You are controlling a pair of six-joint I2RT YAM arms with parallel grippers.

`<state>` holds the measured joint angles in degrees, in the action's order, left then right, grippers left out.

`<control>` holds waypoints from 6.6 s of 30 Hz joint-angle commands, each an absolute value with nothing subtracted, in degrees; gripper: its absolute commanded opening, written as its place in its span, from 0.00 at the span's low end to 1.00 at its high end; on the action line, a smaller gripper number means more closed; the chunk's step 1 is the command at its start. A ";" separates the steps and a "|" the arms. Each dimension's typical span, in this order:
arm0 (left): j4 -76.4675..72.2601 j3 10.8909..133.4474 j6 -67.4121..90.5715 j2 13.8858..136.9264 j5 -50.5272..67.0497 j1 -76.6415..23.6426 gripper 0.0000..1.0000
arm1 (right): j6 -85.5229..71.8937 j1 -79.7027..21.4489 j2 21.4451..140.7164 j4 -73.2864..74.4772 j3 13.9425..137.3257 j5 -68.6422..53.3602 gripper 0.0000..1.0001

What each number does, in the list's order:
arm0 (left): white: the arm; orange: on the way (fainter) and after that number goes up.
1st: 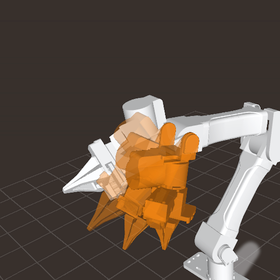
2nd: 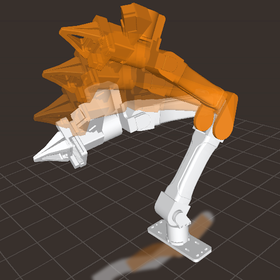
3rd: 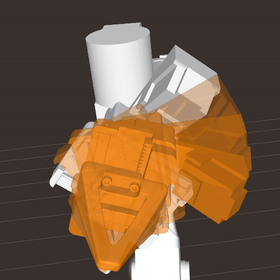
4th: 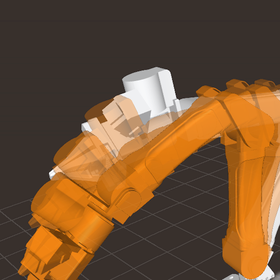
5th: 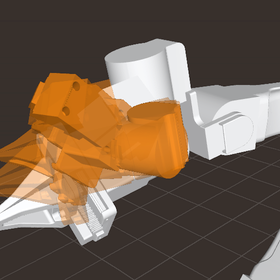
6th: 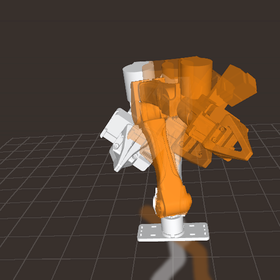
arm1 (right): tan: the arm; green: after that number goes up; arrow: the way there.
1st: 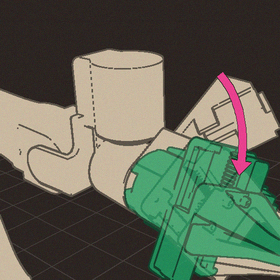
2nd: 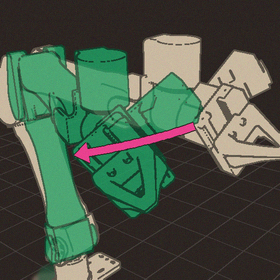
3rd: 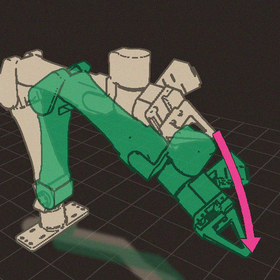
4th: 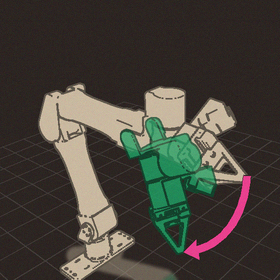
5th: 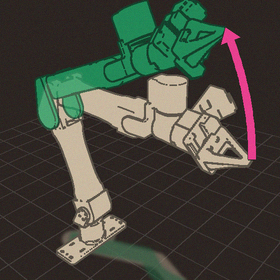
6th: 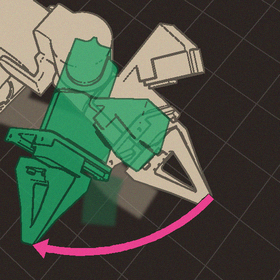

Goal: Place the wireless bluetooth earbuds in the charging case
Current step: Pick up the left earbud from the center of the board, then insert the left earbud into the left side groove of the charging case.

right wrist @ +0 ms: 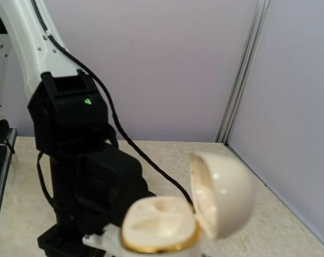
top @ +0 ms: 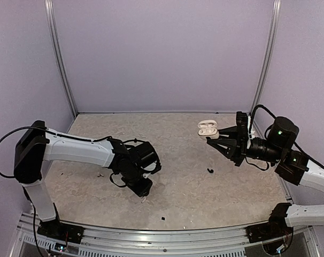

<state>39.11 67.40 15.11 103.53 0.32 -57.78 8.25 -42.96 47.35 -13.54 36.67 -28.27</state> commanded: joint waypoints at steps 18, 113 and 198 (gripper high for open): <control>46.13 71.92 16.26 110.14 4.53 -57.05 0.21 | 8.35 -42.63 45.58 -14.68 34.99 -27.70 0.03; -27.31 52.83 5.45 66.34 -8.09 -66.45 0.10 | 6.55 -45.59 57.56 -41.78 33.50 -30.65 0.00; -30.94 59.42 4.13 81.74 -7.14 -67.77 0.17 | -3.79 -52.04 64.83 -55.15 33.32 -24.53 0.00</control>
